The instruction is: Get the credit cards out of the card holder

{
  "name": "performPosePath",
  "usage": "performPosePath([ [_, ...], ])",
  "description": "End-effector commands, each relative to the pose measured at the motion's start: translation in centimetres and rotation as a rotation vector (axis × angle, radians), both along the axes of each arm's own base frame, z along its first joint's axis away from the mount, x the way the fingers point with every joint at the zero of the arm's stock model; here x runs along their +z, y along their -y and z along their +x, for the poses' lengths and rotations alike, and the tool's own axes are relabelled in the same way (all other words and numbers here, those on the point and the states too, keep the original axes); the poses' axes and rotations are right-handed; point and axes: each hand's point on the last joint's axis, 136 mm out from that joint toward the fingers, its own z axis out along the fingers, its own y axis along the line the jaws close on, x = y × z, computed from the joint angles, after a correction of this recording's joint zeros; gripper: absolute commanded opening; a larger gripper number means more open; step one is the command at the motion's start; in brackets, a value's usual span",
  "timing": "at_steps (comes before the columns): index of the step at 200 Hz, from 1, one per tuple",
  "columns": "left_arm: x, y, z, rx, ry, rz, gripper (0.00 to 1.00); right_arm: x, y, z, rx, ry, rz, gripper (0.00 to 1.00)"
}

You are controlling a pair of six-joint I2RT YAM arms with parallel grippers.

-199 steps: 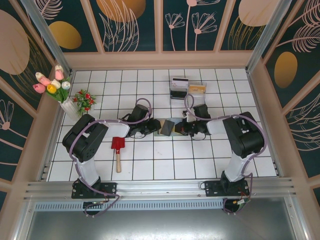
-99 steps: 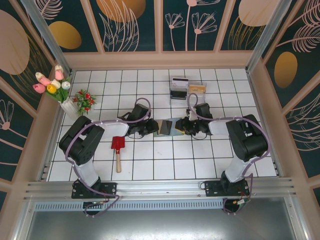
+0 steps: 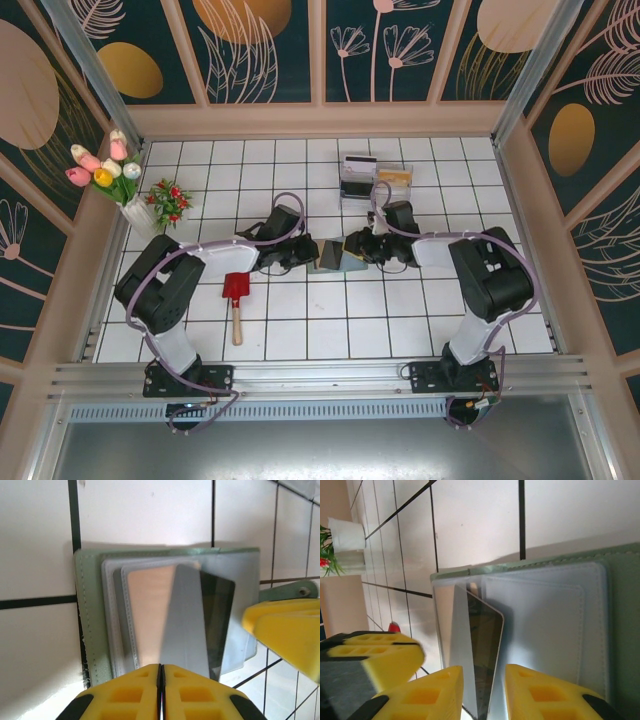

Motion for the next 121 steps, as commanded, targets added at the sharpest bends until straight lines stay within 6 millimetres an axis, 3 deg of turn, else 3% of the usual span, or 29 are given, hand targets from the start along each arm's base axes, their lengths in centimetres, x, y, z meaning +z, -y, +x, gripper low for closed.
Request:
performPosePath([
  [1, 1.7, 0.1, 0.8, 0.015, 0.053, -0.004, 0.12, -0.8, -0.2, 0.6, -0.023, -0.019, -0.026, 0.29],
  [12, 2.3, 1.0, 0.7, -0.015, 0.056, -0.047, 0.12, -0.9, -0.4, 0.7, -0.019, -0.022, -0.023, 0.29],
  [44, 1.1, 2.5, 0.4, -0.061, 0.02, -0.059, 0.12, -0.7, -1.1, 0.9, -0.003, -0.018, 0.009, 0.26],
  [65, -0.7, 1.9, -0.2, -0.06, -0.027, -0.012, 0.11, -0.9, -1.4, 1.0, 0.001, -0.019, 0.019, 0.24],
  [69, -0.3, 2.2, 0.4, -0.056, -0.018, -0.013, 0.11, -1.0, -1.4, 1.0, 0.003, -0.021, 0.019, 0.24],
  [121, -3.2, 0.8, -0.6, -0.038, -0.095, 0.075, 0.11, -0.6, -2.1, 1.1, 0.019, -0.012, 0.051, 0.19],
])
